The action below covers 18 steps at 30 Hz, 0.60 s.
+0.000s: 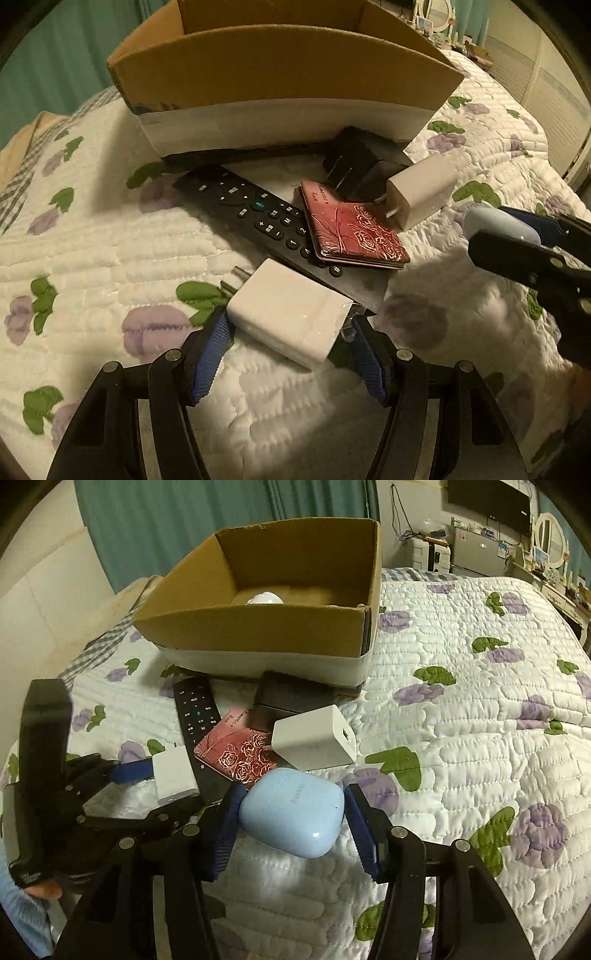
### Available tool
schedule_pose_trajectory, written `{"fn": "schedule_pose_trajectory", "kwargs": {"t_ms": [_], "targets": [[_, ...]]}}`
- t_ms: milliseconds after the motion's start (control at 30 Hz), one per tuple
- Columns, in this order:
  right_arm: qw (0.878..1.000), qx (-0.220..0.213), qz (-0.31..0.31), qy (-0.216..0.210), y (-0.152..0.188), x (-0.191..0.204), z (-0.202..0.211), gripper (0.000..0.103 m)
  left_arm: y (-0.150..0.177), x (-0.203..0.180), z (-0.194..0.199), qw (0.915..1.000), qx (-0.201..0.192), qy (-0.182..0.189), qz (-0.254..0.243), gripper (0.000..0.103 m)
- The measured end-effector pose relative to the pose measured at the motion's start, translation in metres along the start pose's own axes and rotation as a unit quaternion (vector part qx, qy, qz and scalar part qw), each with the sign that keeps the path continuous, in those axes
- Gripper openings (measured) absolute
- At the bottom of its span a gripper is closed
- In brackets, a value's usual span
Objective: Organize rigid objects
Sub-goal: 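Grasp the white charger with left gripper while right grasps the blue earbud case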
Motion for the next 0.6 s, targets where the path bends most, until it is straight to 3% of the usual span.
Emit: {"fn": "schedule_pose_trajectory", "kwargs": {"t_ms": [267,600], "targets": [[1.0,-0.004,0.005,0.006,0.003,0.002,0.002,0.055,0.007,-0.008,0.007,0.9996,-0.016,-0.02,-0.007,0.061],[0.999,-0.034,0.017,0.026,0.003,0.007,0.038,0.055,0.021,-0.009,0.059,0.9976,-0.067,0.012,0.012,0.06]]}}
Point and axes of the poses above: each gripper's, at about its wrist camera, not at the fingertips, and z roughly against the way its jaws point, x to its left, y to its underside, the point moved 1 cm from there along -z, roughly the way its jaws point, and after that the axes turned 3 degrees about x, right-handed, at the moved point
